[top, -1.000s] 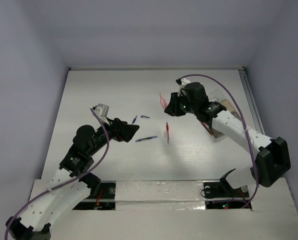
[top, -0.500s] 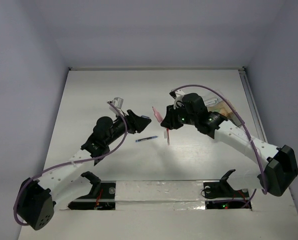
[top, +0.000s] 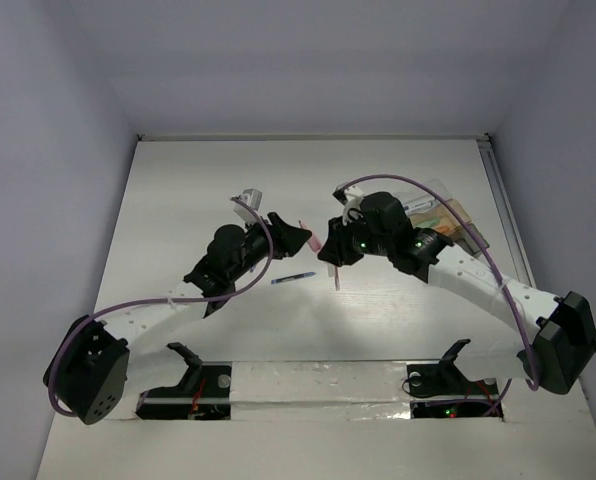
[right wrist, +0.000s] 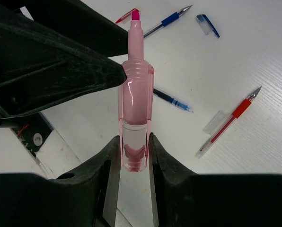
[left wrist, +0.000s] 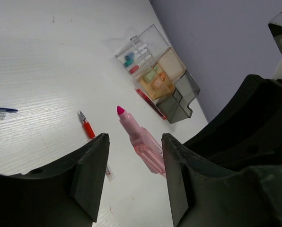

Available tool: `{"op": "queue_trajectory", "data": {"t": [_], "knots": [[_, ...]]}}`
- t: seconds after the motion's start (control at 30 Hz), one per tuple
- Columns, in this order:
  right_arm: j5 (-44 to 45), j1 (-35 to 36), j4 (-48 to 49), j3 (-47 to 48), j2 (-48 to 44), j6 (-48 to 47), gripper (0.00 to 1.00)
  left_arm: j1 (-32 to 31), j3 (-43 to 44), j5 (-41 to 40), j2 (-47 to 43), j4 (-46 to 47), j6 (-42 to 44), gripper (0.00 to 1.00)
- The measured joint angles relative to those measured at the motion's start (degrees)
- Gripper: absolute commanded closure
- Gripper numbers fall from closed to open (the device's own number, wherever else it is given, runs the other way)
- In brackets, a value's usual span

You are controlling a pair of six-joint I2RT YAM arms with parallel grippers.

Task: Sort the stationery into containers
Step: Pick up the pen from the center of the board, then close the pen cap on the pen.

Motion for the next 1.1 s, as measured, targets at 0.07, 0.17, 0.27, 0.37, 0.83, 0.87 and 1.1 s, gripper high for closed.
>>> {"op": "queue_trajectory", "data": {"t": [0.07, 0.17, 0.27, 0.37, 0.83, 0.87, 1.1], "knots": [[0.00, 0.20, 0.00, -0.15, -0.04, 0.00, 1.00, -0.35, 0.26, -0.76, 0.76, 0.76, 0.33, 0.58], [-0.07, 0.42, 0.00, -0.74, -0.31, 0.02, 1.00, -0.48, 0.44, -1.62, 2.01, 2.10, 0.70, 0.67], [-0.13, 0.68, 0.00, -1.11, -0.46, 0.02, 1.00, -0.85, 0.70, -2.34, 3.34, 2.67, 1.18, 0.79], [-0.17, 0.76, -0.07, -1.64, -0.50, 0.04, 1.00, -1.75, 0.96, -3.41, 4.02, 2.73, 1.77, 0.83], [-1.53, 0.76, -5.81, -0.26, -0.50, -0.20, 1.00, -8.20, 3.15, -11.50, 2.32, -0.94, 16.20, 0.43], [-1.70, 0.79, -7.13, 0.39, -0.50, -0.20, 1.00, -8.17, 3.15, -11.74, 1.31, -1.33, 17.07, 0.40], [0.76, 0.79, -11.10, 4.07, -0.68, 0.55, 1.00, -8.17, 2.67, -12.79, -10.99, -3.65, 19.39, 0.36]]}}
